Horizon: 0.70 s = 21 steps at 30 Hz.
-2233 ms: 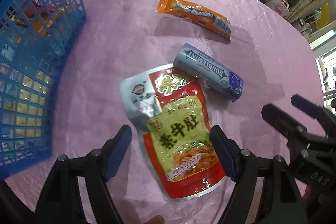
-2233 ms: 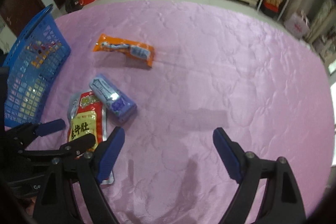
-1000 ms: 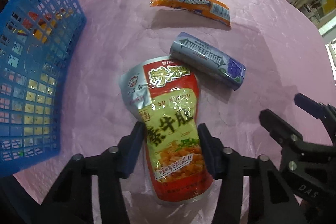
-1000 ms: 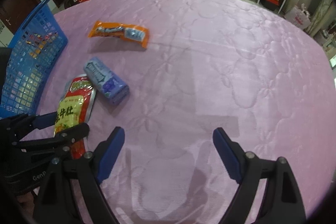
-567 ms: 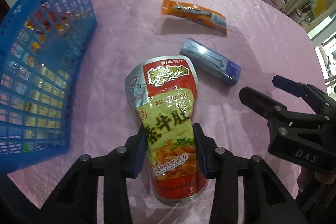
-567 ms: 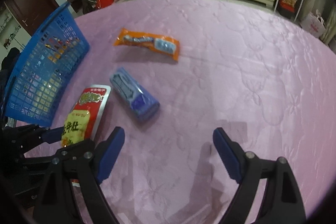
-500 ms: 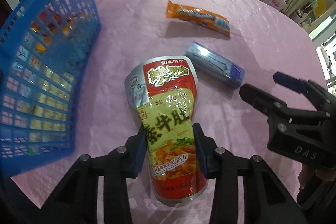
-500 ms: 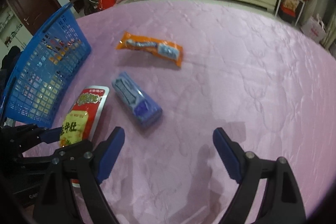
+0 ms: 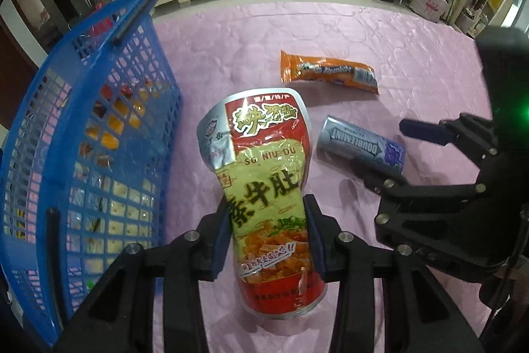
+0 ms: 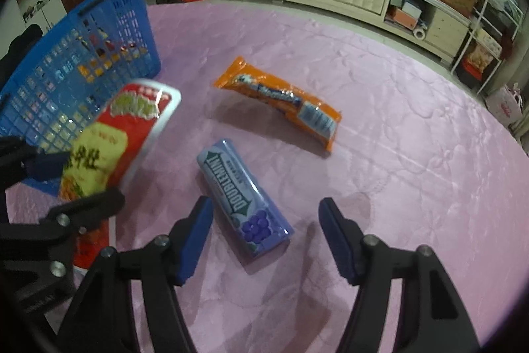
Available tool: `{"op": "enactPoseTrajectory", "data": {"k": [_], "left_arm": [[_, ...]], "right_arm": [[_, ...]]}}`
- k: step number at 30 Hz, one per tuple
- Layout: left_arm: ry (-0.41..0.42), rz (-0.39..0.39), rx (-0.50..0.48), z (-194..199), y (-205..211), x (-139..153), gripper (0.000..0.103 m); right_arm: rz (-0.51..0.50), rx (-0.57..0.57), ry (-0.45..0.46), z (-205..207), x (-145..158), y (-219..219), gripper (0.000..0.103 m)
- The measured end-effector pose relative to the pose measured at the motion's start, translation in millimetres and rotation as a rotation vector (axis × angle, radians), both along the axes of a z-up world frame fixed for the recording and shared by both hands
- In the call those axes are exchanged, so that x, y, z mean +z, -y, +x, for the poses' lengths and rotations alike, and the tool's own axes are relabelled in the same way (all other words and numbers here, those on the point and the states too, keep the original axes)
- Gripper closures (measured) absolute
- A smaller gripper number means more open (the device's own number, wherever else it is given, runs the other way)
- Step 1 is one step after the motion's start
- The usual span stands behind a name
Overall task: Organize snacks
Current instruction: 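Grasp the red-and-yellow snack pouch with the left tool while the right tool grips the purple gum tube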
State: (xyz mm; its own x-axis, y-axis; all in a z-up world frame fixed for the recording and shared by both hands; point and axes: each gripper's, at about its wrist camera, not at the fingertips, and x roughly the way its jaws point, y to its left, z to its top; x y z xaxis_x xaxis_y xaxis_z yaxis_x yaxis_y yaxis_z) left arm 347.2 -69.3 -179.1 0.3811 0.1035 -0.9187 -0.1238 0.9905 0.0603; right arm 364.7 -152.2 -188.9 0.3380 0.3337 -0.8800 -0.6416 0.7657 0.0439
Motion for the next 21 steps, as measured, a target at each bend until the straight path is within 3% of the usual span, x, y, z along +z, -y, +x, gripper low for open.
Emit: {"op": "enactPoseTrajectory", "data": {"k": [2, 11, 13, 14, 17, 21], "left_arm": [[-0.002, -0.008, -0.005, 9, 0, -2, 0.065], [0.002, 0.018, -0.01, 6, 1, -1, 0.065], [0.01, 0.015, -0.008, 4, 2, 0, 0.065], [0.015, 0.015, -0.009, 0, 4, 2, 0.065], [0.022, 0.021, -0.017, -11, 7, 7, 0.065], [0.038, -0.003, -0.035, -25, 11, 17, 0.065]], "right_arm": [[0.015, 0.001, -0.001, 1, -1, 2, 0.041], [-0.005, 0.05, 0.048, -4, -3, -2, 0.043], [-0.021, 0.051, 0.063, -7, -3, -4, 0.049], [-0.012, 0.054, 0.063, -9, -3, -4, 0.06], [0.017, 0.017, 0.051, -8, -1, 2, 0.067], [0.064, -0.091, 0.061, -14, 7, 14, 0.068]]}}
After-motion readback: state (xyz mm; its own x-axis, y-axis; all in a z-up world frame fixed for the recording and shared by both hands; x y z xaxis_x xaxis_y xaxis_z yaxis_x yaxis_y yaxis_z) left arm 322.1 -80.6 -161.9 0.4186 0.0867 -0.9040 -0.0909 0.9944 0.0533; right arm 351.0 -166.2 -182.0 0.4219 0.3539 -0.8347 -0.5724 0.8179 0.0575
